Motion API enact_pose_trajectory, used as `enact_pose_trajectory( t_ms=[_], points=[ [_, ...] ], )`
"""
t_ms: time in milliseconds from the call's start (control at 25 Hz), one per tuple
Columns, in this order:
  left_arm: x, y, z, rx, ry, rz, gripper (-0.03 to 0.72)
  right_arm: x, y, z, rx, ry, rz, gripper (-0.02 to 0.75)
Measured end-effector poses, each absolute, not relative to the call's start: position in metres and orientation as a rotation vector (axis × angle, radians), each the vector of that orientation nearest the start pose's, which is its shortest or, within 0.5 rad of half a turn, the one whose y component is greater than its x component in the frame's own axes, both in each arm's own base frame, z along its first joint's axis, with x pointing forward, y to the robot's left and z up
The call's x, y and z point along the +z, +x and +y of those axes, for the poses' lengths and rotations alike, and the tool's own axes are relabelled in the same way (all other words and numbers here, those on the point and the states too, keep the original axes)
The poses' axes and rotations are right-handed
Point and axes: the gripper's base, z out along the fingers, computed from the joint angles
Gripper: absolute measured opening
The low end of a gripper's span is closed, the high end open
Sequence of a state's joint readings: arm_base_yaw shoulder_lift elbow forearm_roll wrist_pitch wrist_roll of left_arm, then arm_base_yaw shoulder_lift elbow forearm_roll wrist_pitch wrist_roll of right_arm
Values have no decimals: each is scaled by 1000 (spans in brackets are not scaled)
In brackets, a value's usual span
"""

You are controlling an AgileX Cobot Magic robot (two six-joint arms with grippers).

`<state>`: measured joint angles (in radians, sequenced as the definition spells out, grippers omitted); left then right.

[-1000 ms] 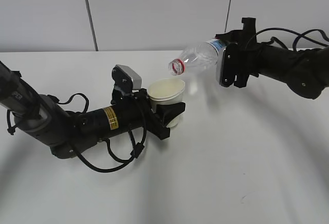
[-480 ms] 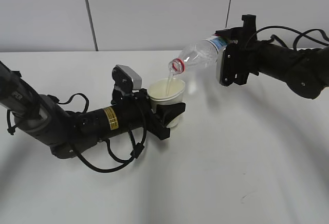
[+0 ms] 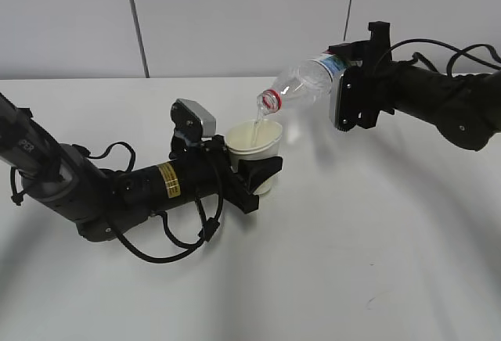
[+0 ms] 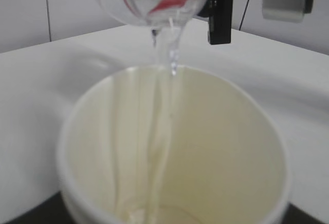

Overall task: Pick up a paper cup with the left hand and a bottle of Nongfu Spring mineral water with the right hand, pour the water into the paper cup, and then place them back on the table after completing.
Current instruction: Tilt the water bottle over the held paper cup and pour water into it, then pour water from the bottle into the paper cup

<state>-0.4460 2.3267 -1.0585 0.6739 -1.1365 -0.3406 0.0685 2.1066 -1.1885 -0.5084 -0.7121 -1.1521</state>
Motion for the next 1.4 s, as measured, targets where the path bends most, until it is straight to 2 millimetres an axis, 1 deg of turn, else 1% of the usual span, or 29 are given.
enact_pose_trajectory(
  t_ms=[1400],
  points=[
    [67,349,-224,-855,817,1569,359,162,445,59,-827,-1459,1037,429]
  ],
)
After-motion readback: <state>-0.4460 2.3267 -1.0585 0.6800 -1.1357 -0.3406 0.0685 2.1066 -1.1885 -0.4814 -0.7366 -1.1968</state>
